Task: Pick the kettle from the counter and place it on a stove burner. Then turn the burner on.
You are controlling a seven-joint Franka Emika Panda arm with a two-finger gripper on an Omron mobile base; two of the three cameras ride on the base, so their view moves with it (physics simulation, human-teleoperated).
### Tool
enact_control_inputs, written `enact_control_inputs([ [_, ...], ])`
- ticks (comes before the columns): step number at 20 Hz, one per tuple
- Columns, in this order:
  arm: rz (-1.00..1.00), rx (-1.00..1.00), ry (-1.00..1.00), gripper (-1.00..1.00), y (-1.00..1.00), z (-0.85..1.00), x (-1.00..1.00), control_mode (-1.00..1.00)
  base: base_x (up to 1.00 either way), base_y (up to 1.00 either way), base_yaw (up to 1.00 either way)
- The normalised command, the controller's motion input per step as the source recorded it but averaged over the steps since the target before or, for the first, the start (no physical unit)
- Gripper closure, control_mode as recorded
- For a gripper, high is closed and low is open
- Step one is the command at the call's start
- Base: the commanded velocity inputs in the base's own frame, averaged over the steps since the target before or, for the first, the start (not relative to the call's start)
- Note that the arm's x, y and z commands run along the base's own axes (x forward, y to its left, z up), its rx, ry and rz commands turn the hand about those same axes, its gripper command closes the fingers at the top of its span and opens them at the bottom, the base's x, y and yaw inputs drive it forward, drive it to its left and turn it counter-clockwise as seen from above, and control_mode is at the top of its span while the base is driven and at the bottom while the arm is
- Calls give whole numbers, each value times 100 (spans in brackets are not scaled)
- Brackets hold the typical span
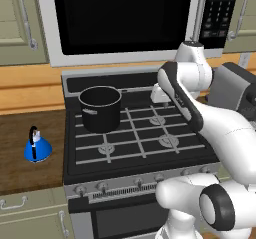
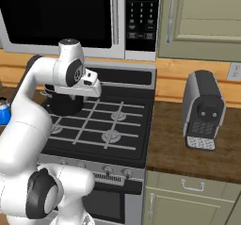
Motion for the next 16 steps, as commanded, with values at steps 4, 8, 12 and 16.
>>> enact_control_inputs([
  [4,0,0,-5,-100,20,0,-35,-100,0,0,0],
  [8,12,0,-6,-100,89,0,-80,-100,0,0,0],
  [12,21,0,0,-100,100,-8,-36,-100,0,0,0],
  [16,25,0,2,-100,100,-29,0,-100,0,0,0],
])
